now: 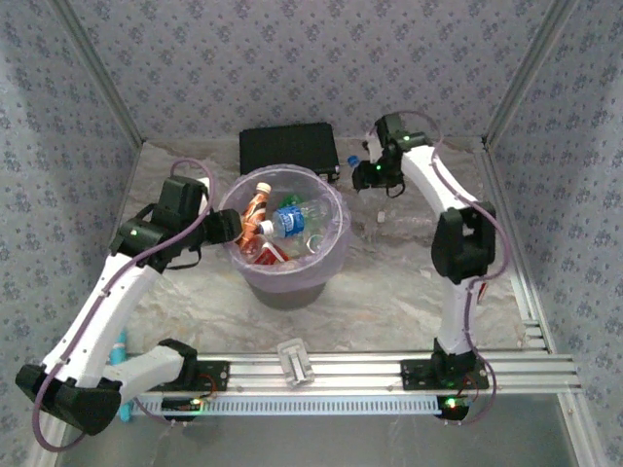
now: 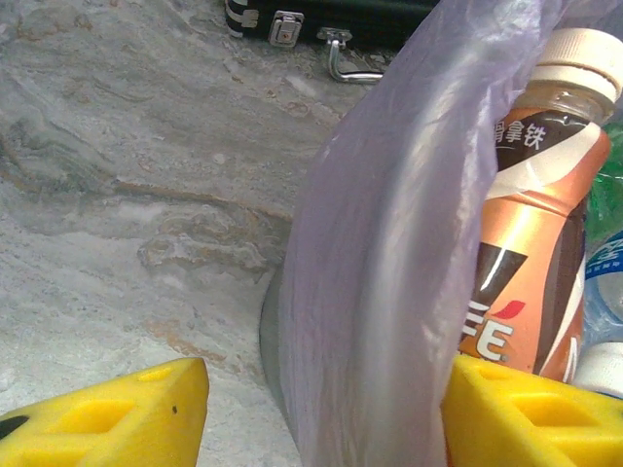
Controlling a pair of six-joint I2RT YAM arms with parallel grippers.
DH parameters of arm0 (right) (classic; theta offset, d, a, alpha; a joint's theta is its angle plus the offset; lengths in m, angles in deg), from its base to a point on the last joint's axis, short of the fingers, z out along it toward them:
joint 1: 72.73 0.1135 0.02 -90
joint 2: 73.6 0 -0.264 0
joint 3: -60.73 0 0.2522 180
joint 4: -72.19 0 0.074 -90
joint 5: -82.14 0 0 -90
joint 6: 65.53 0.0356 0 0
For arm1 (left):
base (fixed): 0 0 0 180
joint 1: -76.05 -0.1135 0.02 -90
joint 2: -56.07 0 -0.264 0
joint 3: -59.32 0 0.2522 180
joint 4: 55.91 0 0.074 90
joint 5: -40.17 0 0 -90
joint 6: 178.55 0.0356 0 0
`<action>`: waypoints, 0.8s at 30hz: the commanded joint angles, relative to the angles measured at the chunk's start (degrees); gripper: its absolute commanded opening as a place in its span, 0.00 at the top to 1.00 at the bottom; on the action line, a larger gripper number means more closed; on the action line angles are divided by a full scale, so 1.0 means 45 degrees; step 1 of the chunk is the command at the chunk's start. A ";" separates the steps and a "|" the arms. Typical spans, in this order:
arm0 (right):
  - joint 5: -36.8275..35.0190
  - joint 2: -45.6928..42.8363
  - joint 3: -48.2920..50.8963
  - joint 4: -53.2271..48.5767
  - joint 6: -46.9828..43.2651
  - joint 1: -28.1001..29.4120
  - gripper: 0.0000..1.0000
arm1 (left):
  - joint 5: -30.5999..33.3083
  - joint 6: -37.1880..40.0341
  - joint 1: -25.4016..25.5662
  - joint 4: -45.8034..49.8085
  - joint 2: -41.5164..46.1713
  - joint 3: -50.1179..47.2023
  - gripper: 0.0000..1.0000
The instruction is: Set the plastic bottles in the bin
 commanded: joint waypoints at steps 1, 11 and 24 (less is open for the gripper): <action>0.0393 -0.1490 0.0073 -0.1151 -0.0435 -0.0246 0.48 | -0.0245 0.0007 -0.0104 -0.0429 -0.0130 0.0187 0.36; 0.3237 -0.5236 -0.0413 -0.2163 -0.0485 -0.0063 0.48 | -0.0352 0.0017 -0.0120 -0.0731 -0.0388 0.0288 0.37; 0.2601 -0.4441 -0.2842 -0.3061 -0.4893 0.4946 0.51 | -0.0337 -0.0042 -0.0147 -0.0802 -0.0282 0.0274 0.39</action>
